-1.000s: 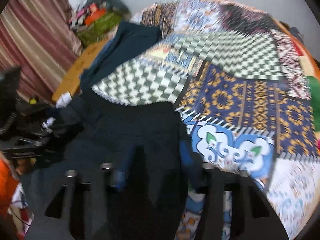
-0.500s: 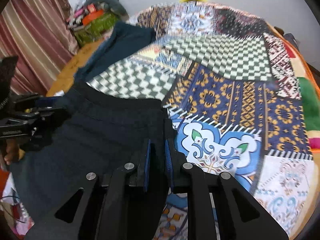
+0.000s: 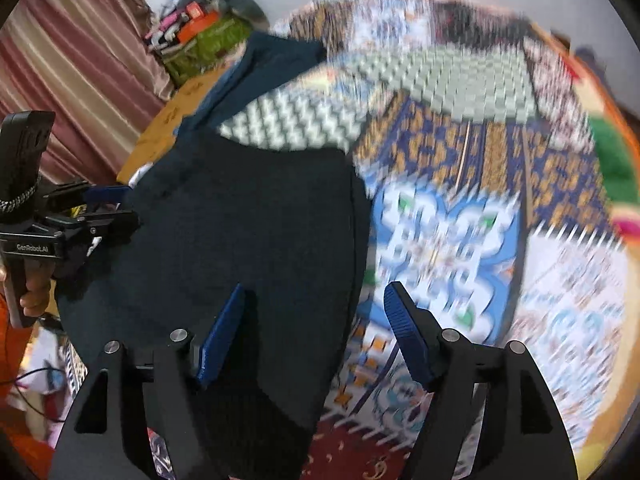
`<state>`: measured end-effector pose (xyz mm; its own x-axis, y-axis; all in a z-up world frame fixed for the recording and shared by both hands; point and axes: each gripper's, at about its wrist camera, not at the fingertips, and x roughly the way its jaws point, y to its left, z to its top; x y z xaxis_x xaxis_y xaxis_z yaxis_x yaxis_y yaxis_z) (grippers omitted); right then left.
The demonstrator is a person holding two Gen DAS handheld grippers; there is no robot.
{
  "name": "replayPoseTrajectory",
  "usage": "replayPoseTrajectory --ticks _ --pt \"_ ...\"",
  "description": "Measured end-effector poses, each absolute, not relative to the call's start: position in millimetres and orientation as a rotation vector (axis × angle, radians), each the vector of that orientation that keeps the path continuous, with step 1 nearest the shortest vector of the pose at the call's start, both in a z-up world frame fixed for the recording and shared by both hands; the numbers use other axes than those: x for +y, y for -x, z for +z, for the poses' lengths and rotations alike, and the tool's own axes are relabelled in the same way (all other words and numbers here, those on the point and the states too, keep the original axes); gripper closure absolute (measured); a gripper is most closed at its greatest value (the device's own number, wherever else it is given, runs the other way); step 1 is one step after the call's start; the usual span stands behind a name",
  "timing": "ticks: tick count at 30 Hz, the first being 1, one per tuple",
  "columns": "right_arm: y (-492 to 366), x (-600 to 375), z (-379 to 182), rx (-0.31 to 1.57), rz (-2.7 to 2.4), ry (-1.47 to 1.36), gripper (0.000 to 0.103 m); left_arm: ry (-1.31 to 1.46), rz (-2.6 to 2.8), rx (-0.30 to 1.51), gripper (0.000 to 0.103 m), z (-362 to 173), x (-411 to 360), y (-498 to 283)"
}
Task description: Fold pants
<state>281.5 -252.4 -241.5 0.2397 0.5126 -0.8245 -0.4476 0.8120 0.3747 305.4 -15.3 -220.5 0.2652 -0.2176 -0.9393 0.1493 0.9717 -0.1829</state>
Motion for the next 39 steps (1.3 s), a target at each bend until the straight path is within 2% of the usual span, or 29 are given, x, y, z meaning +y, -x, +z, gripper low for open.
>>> replayPoseTrajectory --ticks 3,9,11,14,16,18,21,26,39 --pt "-287 -261 -256 1.202 0.679 -0.165 0.029 0.125 -0.27 1.329 0.027 -232 -15 -308" --pt "-302 -260 -280 1.287 0.751 -0.302 0.025 0.165 -0.309 1.37 0.027 -241 -24 -318" --pt "-305 -254 -281 1.295 0.771 -0.299 0.026 0.172 -0.316 1.371 0.03 -243 -26 -322" --pt "-309 -245 -280 1.294 0.818 -0.299 0.05 0.186 -0.322 1.365 0.041 -243 -24 -326" --pt "-309 -240 -278 1.294 0.815 -0.284 0.057 0.206 -0.325 1.353 0.049 -242 -21 -327" --pt "-308 -237 -274 1.282 0.799 -0.264 0.07 0.221 -0.324 1.334 0.059 -238 -16 -327" --pt "-306 -230 -263 1.247 0.765 -0.221 0.08 0.2 -0.329 1.295 0.068 -226 -14 -323" --pt "-297 -213 -236 1.148 0.738 -0.11 0.086 0.107 -0.336 1.202 0.078 -198 -20 -317" --pt "-332 -155 -132 0.795 0.741 -0.072 0.088 0.131 -0.271 0.877 0.079 -91 62 -345"
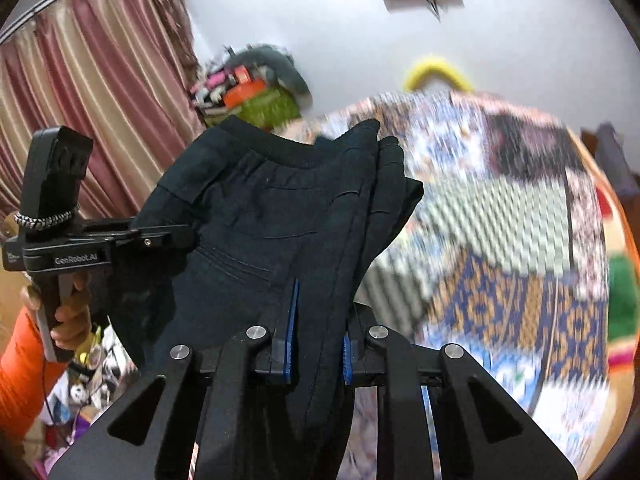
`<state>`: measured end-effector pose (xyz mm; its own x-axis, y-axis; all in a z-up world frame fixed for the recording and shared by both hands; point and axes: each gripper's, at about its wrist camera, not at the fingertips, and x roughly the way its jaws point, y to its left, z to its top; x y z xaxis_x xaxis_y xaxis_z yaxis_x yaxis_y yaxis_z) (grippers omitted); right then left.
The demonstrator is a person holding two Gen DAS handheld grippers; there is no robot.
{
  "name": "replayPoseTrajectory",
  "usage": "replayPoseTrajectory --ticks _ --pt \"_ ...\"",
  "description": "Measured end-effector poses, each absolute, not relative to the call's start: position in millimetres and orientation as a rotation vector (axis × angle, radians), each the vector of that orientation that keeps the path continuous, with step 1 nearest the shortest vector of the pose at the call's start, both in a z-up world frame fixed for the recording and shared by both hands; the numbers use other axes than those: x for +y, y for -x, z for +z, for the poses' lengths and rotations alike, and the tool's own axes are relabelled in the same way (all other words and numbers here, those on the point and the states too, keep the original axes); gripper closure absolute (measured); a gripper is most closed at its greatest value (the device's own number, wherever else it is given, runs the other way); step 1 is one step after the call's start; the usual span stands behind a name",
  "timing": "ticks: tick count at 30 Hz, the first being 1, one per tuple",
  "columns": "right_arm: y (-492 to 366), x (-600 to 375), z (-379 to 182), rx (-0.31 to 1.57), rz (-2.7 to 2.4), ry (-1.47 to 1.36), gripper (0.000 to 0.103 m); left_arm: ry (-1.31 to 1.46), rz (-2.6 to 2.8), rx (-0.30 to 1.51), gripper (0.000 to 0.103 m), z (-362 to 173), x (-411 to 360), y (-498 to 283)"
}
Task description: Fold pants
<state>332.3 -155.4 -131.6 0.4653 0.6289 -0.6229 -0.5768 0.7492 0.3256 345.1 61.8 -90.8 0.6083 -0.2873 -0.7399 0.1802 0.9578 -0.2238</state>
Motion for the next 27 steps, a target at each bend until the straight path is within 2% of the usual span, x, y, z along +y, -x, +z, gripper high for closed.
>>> replayPoseTrajectory --ticks 5,10,15,23,26,27 --pt "-358 -116 -107 0.714 0.74 -0.069 0.088 0.104 -0.213 0.798 0.079 -74 100 -380" --pt "-386 -77 -106 0.687 0.723 -0.085 0.088 0.128 -0.176 0.784 0.079 -88 137 -421" --pt "-423 -42 -126 0.705 0.698 -0.072 0.088 0.098 -0.103 0.808 0.079 -131 167 -464" --pt "-469 -3 -192 0.793 0.67 -0.078 0.088 0.087 -0.046 0.864 0.078 -224 201 -515" --pt "-479 3 -225 0.857 0.653 -0.109 0.088 0.069 -0.022 0.957 0.074 -268 206 -531" --pt "-483 4 -237 0.887 0.65 -0.11 0.088 0.058 -0.012 0.986 0.069 -280 206 -534"
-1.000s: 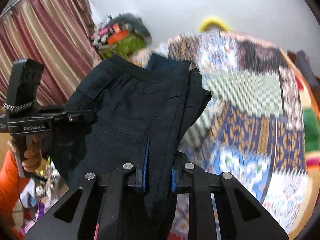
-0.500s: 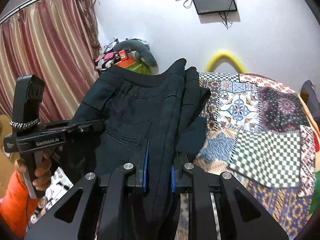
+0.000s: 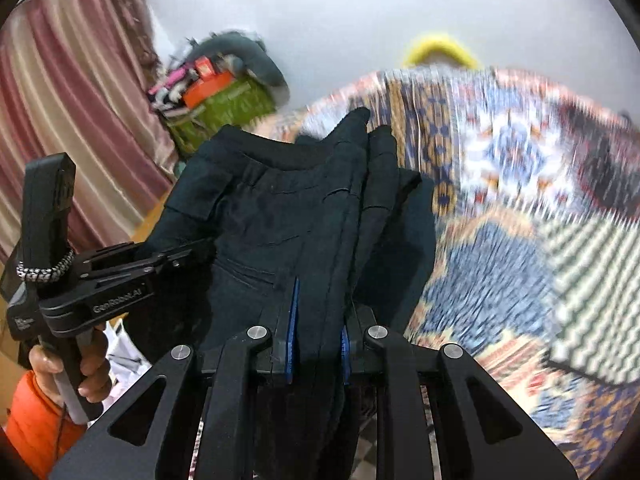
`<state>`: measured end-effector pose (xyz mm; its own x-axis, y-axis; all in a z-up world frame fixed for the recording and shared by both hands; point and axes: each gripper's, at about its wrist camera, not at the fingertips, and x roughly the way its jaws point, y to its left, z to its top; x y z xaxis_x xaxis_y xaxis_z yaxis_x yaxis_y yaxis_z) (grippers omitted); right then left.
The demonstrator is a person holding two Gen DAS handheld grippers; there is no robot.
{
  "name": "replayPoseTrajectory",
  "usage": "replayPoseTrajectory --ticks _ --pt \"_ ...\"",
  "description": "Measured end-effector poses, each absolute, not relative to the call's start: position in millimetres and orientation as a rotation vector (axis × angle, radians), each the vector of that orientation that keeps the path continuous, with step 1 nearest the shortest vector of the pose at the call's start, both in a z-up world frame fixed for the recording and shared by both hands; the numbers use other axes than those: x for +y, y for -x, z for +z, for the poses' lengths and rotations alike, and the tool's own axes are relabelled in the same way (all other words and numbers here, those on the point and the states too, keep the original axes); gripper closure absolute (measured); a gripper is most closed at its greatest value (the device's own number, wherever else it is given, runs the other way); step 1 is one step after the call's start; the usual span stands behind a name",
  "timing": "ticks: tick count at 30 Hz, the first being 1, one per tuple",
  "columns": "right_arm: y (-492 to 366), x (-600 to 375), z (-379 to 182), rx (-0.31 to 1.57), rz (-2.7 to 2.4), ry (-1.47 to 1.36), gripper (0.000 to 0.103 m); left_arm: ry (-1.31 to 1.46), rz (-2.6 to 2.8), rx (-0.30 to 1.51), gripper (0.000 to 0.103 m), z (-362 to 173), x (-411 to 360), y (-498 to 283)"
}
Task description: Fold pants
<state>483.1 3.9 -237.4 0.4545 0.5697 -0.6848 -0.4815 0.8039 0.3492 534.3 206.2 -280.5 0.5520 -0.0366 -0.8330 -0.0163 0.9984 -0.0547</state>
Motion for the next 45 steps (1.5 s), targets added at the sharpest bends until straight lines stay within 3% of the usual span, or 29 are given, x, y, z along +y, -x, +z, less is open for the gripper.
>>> replayPoseTrajectory --ticks 3,6,11,16,28,38,40,45 --pt "-484 9 -257 0.939 0.614 -0.068 0.084 0.048 0.034 0.981 0.051 -297 209 -532" --pt "-481 -1 -259 0.97 0.598 -0.069 0.075 0.089 0.057 0.99 0.043 -295 215 -524" --pt "-456 -10 -234 0.947 0.575 0.024 0.074 0.06 0.096 1.003 0.043 -269 214 -501" --pt "-418 -30 -187 0.844 0.602 0.015 0.074 0.057 0.091 0.923 0.043 -208 206 -449" --pt "-269 -81 -18 0.453 0.67 -0.004 0.074 0.014 0.033 0.523 0.043 -24 143 -267" --pt "-132 -90 34 0.203 0.697 -0.004 0.074 0.0 0.058 0.233 0.042 33 98 -118" --pt "-115 -92 33 0.181 0.688 -0.008 0.069 0.004 0.059 0.211 0.038 32 94 -99" --pt "-86 -95 27 0.147 0.642 -0.021 0.027 0.013 0.075 0.182 0.013 27 88 -67"
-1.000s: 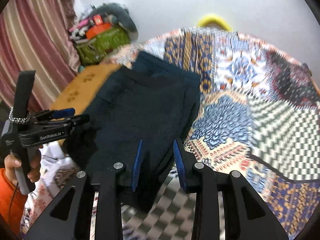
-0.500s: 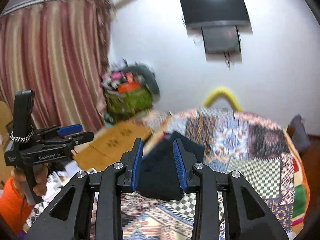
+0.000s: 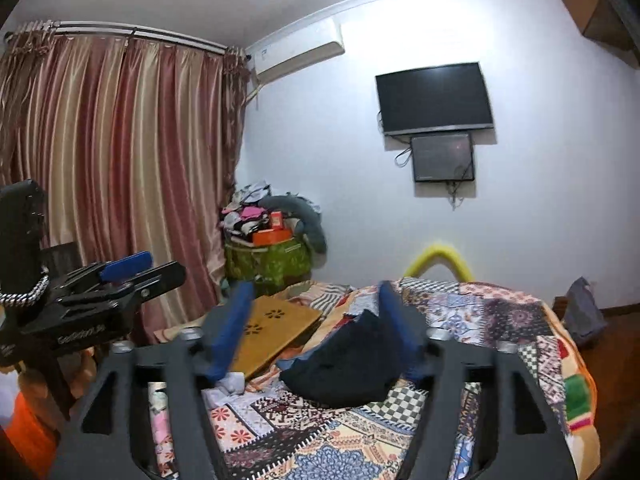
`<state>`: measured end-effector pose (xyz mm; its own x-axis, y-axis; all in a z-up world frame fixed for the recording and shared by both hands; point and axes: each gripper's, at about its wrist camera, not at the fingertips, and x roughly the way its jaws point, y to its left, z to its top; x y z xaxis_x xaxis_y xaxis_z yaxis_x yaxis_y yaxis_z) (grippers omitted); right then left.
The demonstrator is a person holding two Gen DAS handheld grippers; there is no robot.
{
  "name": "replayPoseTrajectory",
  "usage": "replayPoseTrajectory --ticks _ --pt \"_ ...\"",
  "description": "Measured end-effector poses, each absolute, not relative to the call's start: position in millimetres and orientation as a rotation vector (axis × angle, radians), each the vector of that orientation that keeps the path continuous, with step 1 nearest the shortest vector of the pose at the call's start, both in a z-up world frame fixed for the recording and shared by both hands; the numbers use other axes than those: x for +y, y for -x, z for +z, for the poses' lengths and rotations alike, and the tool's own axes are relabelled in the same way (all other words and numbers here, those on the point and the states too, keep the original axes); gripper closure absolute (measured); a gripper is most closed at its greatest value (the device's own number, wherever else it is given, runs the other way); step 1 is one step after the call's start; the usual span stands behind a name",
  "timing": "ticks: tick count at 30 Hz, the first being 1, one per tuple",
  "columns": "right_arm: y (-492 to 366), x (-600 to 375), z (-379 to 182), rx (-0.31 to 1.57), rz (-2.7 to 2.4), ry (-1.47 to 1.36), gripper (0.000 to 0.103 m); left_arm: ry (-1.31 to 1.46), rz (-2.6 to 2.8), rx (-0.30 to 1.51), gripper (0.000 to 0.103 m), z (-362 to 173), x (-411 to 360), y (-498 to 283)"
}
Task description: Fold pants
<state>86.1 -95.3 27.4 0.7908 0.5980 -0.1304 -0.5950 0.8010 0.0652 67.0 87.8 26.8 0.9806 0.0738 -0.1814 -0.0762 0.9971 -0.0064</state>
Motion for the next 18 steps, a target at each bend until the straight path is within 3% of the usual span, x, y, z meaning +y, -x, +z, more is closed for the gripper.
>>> replayPoseTrajectory --ticks 5,18 --pt "-90 -96 24 0.133 0.592 -0.006 0.001 0.018 0.093 0.169 0.0 22 84 -50" --pt "-85 -101 18 0.144 0.551 -0.008 0.0 0.05 0.093 0.181 0.0 18 85 -44"
